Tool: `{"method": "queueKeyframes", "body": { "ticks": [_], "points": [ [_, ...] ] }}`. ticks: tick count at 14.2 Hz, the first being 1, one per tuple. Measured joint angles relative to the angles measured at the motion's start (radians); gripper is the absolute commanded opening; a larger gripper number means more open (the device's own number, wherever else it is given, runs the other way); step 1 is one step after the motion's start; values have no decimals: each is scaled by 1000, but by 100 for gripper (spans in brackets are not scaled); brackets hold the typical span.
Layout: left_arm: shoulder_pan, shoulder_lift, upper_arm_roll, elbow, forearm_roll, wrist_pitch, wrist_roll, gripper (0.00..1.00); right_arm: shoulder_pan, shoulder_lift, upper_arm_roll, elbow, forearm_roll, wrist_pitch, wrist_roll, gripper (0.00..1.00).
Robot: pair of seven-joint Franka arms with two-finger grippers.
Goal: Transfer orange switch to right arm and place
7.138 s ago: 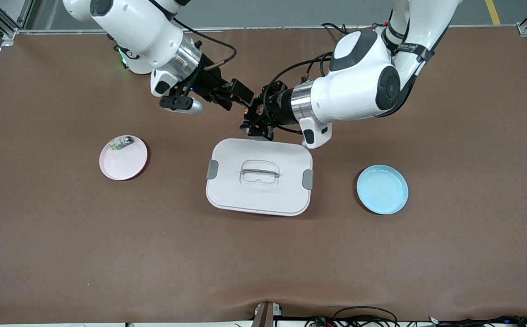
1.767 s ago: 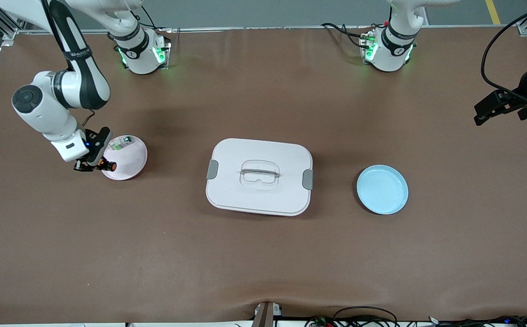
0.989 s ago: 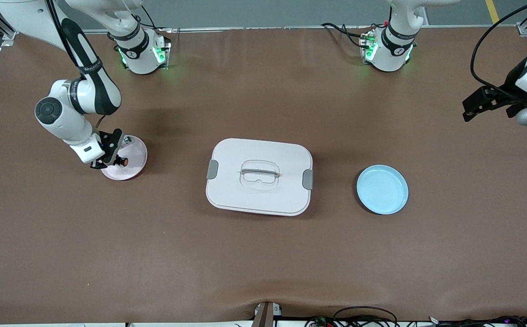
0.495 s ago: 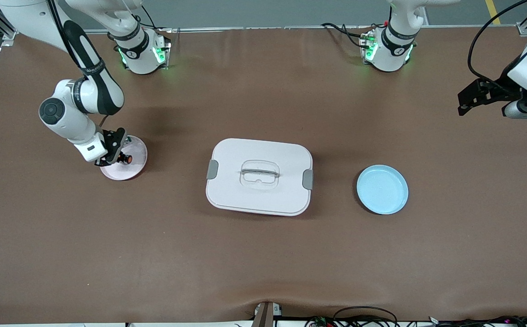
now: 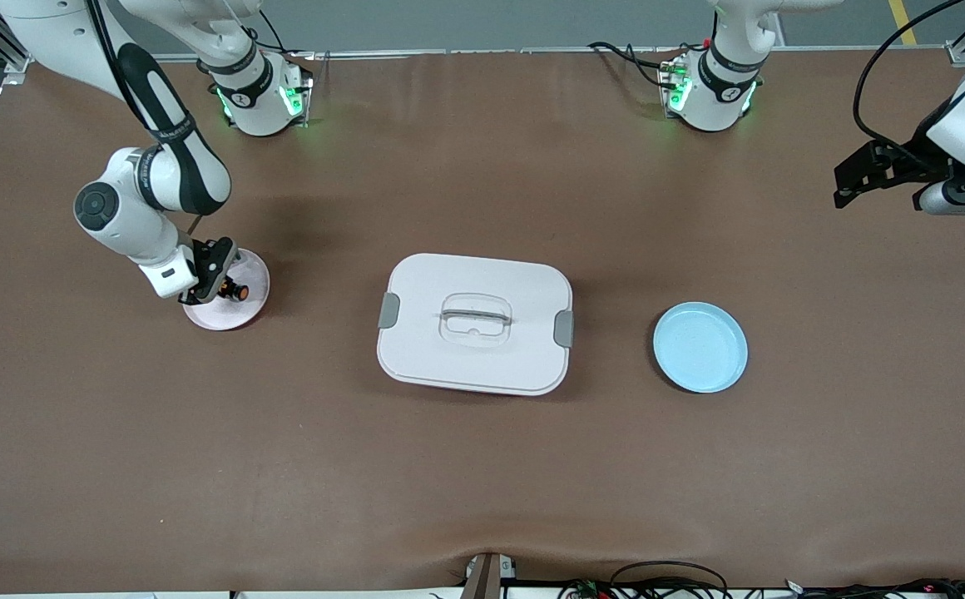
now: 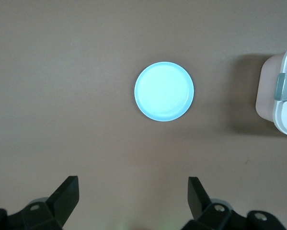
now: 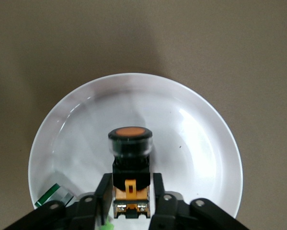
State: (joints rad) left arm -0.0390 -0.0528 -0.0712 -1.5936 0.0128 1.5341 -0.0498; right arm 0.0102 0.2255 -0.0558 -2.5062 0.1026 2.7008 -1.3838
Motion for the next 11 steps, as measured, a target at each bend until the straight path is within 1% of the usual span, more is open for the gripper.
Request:
{"method": "queueKeyframes", "body": {
  "ticks": [5,6,8,11],
  "points": [
    [0,0,0,0,0,0,0,100,0,-2,0,4,6,-2,0,100],
    [0,0,0,0,0,0,0,100,0,-10,0,10,9,-19,1,100],
    [0,-1,1,0,0,0,0,100,0,-50,-1,43,16,-126,35,100],
    [0,-6,0,0,0,0,0,100,-1,-137,-7,143,15,-379,244,100]
  ]
}}
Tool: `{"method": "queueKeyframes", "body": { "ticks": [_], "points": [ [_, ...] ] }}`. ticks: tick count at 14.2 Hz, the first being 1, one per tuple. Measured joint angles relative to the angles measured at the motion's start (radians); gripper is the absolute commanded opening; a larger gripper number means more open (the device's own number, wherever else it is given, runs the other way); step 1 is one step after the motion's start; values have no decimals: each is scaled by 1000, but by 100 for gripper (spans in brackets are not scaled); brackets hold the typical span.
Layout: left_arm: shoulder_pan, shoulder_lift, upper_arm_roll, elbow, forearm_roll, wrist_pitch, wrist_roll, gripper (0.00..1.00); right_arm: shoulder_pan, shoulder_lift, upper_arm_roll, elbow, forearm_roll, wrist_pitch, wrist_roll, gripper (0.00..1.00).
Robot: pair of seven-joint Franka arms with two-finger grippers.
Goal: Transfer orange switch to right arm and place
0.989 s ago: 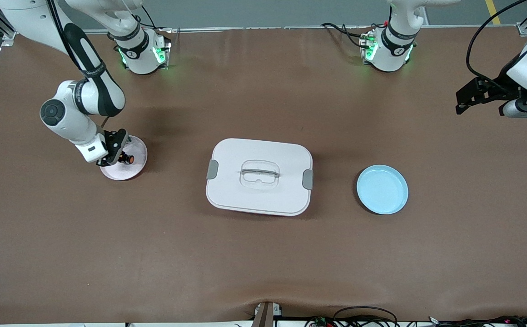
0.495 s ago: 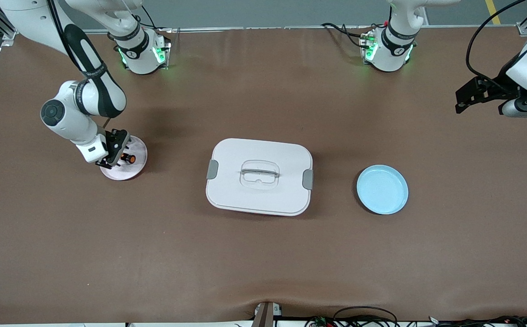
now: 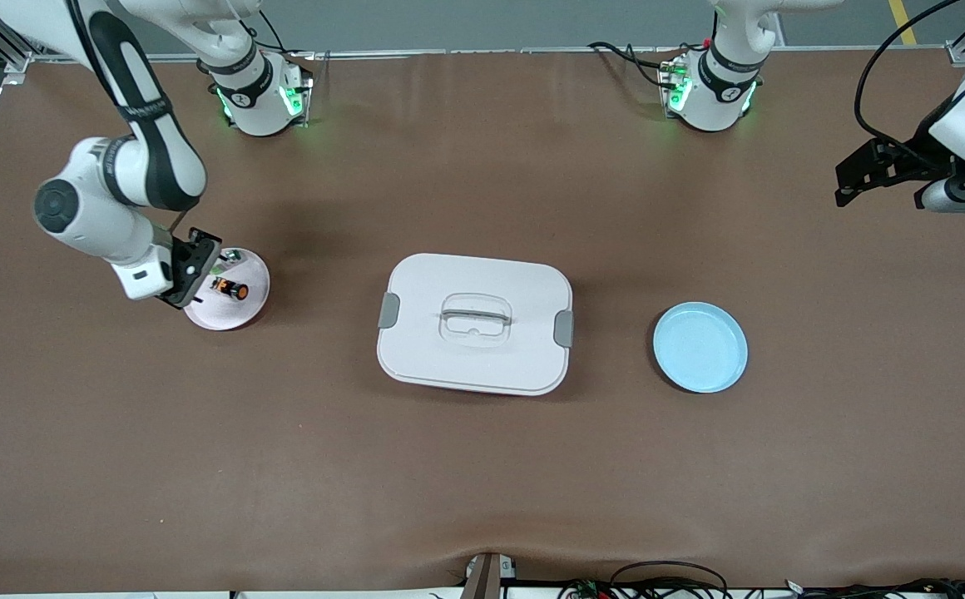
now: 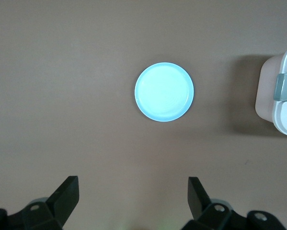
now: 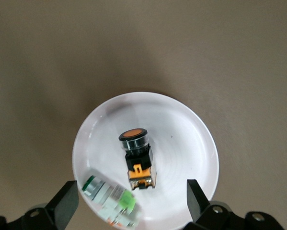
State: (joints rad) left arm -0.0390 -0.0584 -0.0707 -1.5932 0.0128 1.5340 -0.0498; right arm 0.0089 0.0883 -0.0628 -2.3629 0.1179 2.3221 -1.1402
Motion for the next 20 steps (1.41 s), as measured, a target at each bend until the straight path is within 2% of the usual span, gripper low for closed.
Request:
{"method": "queueKeyframes", "body": {
  "ticks": [3,5,9,13,18,20],
  "points": [
    [-1,0,-1,0,0,0,0,100,-2,-38,-5,139,-21,-235,231,100],
    [-1,-1,-1,0,0,1,0,100,-12,-38,-7,210,-30,-315,379,100],
    [-2,-1,-1,1,0,1,0,100,-38,-36,-10,241,-58,-334,728,100],
    [-1,-2,-1,7,0,2,0,100,-39,-32,-10,283,-81,-336,940,100],
    [0,-6,1,9,0,1,0,100,-46,-30,-10,329,-150,-380,1013,100],
    [1,-15,4,10,0,0,0,100,-58,-26,-11,361,-153,-381,1013,100]
  ]
}}
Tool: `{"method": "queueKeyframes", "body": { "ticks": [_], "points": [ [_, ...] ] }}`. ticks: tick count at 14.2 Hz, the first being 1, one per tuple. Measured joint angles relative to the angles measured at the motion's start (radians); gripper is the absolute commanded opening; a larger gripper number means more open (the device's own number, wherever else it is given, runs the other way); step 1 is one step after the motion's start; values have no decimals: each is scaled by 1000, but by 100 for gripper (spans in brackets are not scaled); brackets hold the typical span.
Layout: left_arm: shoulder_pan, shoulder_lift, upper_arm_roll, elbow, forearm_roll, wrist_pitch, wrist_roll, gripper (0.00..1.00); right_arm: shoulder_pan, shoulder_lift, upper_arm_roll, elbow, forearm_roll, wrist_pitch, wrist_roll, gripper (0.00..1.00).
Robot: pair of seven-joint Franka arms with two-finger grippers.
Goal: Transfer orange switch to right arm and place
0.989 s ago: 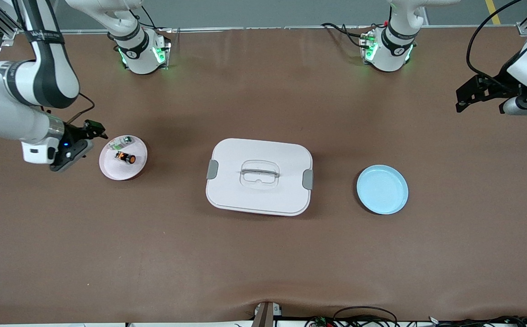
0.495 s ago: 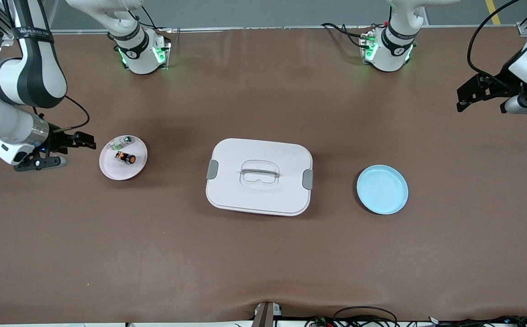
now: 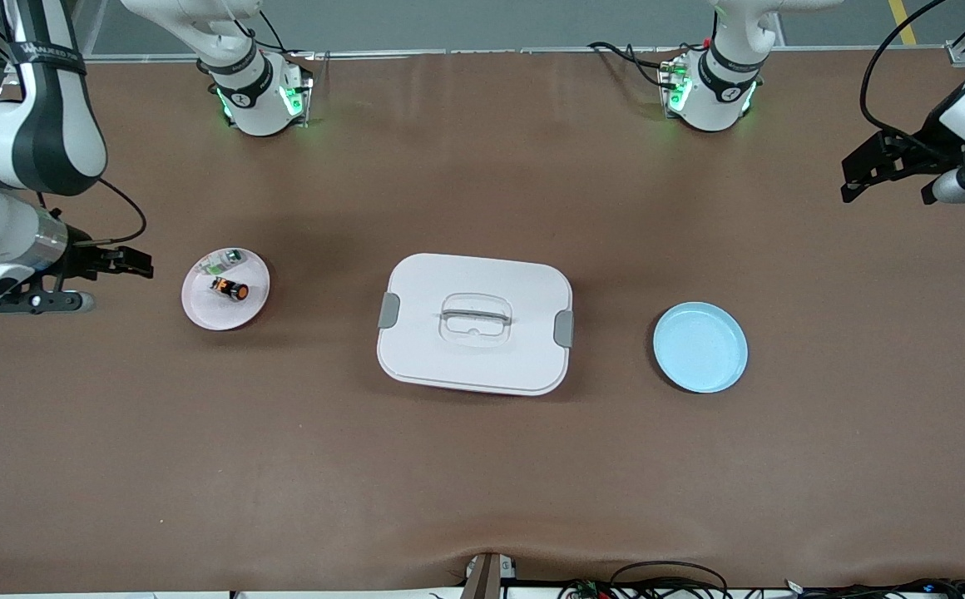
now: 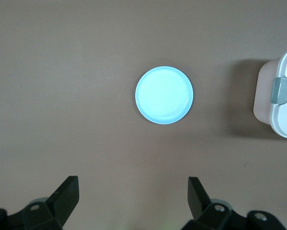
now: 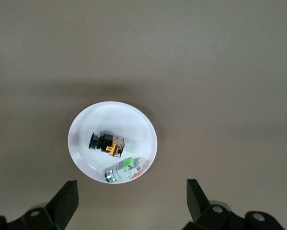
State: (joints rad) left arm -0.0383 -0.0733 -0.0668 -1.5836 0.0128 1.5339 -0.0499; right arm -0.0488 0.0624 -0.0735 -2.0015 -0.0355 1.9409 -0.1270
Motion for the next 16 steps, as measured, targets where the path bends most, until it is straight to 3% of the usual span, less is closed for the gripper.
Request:
{"method": "queueKeyframes", "body": {
  "ticks": [11,16],
  "points": [
    [0,-6,1,0,0,-4,0,100,-14,-6,7,296,0,-280,3,100],
    [4,-6,5,0,0,-4,0,100,-10,-103,24,334,0,-380,5,100]
  ]
}}
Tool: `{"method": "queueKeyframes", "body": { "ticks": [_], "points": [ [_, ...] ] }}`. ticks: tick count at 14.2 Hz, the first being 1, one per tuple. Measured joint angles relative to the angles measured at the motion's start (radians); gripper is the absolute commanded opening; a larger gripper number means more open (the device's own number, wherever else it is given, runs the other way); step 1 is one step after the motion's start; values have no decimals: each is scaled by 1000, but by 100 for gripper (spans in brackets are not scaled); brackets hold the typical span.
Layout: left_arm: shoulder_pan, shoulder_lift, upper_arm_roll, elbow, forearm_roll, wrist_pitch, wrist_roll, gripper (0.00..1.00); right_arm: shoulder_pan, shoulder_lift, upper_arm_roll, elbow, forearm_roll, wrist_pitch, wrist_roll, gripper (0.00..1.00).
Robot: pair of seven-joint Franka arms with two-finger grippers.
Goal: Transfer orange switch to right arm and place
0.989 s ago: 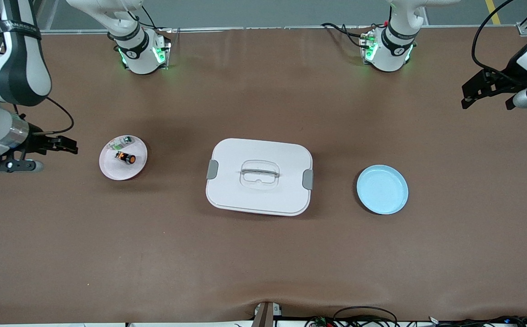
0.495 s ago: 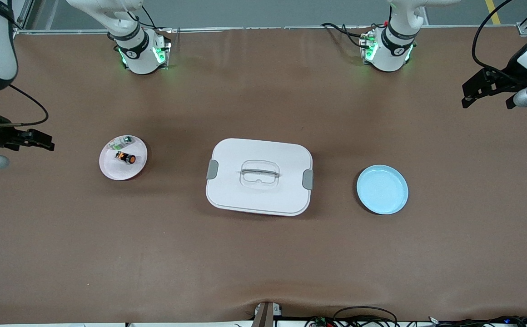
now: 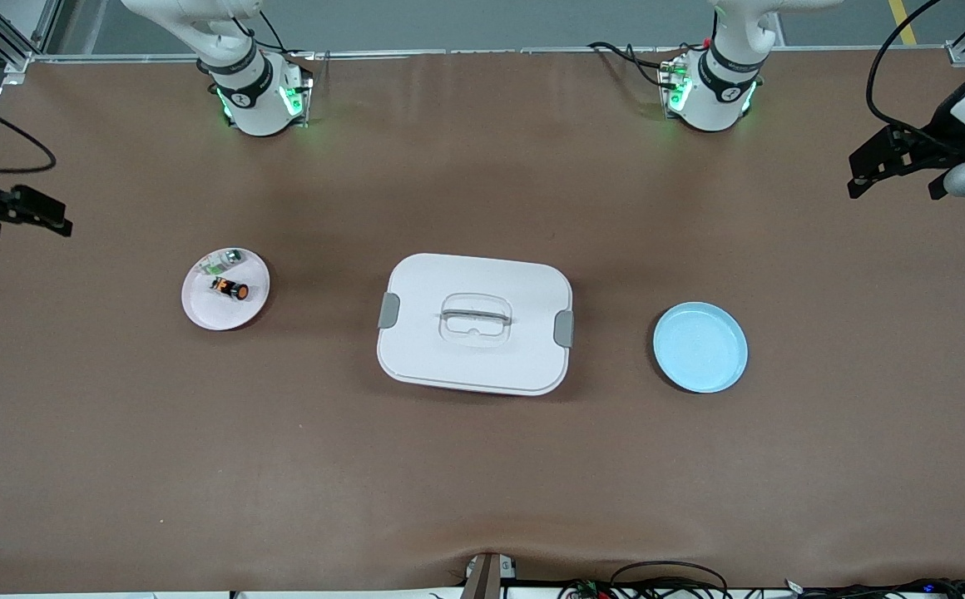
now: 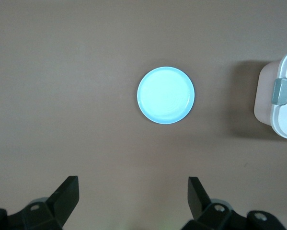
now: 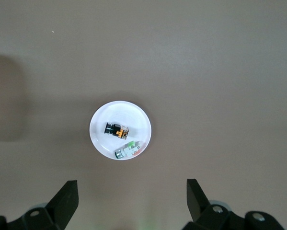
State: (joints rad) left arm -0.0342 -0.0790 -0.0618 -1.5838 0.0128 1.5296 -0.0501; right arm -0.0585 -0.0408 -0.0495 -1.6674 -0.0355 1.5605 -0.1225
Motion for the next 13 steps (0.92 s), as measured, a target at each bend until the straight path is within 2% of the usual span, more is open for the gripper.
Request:
{"method": "queueKeyframes", "body": {
  "ticks": [5,13],
  "points": [
    [5,0,0,1,0,0,0,100,-1,-80,-2,-6,0,-33,4,100],
    [5,0,0,1,0,-1,1,100,-1,-182,-2,-95,2,-11,104,100]
  ]
}}
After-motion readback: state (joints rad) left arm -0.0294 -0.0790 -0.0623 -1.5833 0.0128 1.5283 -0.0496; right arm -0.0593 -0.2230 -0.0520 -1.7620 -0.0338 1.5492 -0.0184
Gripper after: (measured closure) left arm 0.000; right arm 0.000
